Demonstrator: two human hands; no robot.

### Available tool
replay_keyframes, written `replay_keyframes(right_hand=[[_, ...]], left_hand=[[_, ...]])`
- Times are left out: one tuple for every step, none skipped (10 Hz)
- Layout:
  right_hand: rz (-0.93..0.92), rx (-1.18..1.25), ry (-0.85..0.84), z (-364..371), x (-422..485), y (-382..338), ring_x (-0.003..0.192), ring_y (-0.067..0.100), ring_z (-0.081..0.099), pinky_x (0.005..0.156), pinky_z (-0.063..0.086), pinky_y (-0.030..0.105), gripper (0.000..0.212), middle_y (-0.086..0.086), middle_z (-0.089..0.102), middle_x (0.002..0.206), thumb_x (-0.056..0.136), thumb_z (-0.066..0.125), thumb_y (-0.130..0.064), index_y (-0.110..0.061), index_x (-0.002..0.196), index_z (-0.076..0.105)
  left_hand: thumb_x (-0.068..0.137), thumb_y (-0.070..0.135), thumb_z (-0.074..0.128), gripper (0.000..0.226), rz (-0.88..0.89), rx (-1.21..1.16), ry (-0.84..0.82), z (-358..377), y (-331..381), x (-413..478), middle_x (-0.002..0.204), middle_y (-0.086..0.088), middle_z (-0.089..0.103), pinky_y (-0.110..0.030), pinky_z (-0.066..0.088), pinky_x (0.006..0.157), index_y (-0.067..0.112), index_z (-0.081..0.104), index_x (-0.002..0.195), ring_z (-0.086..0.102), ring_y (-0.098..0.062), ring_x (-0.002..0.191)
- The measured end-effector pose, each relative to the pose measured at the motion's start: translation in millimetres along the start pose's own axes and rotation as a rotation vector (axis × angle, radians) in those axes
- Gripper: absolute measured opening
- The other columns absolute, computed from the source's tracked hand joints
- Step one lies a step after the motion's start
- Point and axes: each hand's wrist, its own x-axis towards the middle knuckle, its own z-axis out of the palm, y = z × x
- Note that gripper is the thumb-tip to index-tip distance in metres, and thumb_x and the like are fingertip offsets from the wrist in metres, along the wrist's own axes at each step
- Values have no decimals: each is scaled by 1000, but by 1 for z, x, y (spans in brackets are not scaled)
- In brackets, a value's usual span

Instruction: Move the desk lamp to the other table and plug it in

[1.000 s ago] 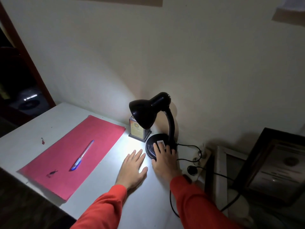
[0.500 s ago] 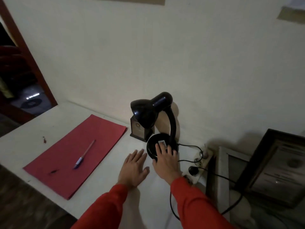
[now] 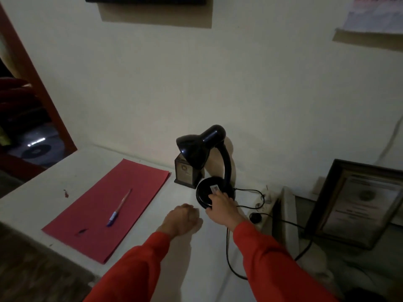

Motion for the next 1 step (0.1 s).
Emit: replay_keyframes(right_hand=[[-16, 112, -39, -13, -19, -7, 130, 33, 41, 107, 39, 42, 46, 16, 43, 143, 91, 53, -24, -3, 131, 50]], left_hand=[[93, 33, 45, 39, -8, -2, 10, -11, 0, -12, 133, -13, 53, -38, 42, 99, 14, 53, 126, 50, -29, 121]])
